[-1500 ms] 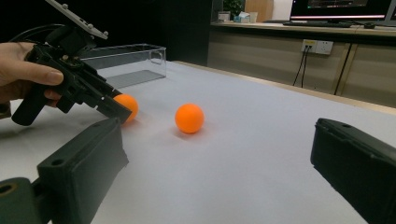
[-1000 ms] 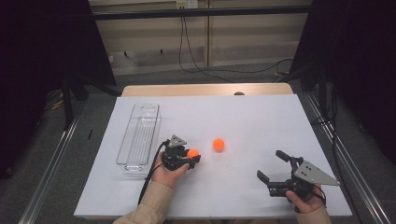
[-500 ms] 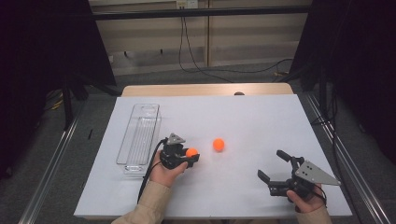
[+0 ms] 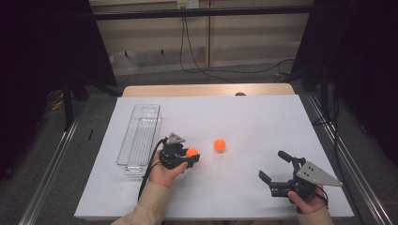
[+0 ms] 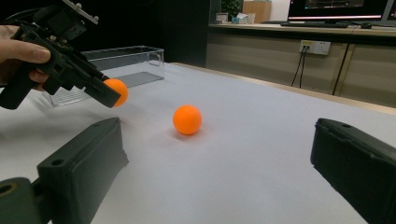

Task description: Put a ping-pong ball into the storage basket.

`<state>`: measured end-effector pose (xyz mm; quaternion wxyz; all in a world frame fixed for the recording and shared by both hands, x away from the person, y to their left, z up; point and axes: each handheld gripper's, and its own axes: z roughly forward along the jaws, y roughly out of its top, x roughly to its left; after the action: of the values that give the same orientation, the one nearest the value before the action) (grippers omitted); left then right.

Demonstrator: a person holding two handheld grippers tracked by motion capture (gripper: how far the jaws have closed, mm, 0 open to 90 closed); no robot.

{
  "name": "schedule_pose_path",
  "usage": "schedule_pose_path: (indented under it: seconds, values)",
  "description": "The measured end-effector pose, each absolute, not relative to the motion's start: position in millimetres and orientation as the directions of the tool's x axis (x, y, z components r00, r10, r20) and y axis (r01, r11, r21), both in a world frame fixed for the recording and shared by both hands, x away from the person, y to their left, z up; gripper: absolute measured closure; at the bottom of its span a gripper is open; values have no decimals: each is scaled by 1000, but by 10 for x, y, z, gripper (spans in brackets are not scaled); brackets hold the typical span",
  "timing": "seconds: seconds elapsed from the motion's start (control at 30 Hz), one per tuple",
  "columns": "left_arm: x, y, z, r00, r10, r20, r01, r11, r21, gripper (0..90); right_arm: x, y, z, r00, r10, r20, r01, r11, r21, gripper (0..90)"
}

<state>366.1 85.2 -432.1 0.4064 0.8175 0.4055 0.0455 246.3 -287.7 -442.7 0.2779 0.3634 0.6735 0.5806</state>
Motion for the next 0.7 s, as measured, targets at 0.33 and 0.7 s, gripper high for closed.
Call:
schedule_pose_path:
  seconds: [0.33,0.7]
  values:
    - [3675,905,-4255,659,705,-262,630,-326,705,509,2461,-2876,-4426,-582,812,46,166,63,984,23]
    - [3688,953,-4195,655,705,-272,638,-323,699,509,2462,-2877,-4426,-583,811,43,164,65,984,23]
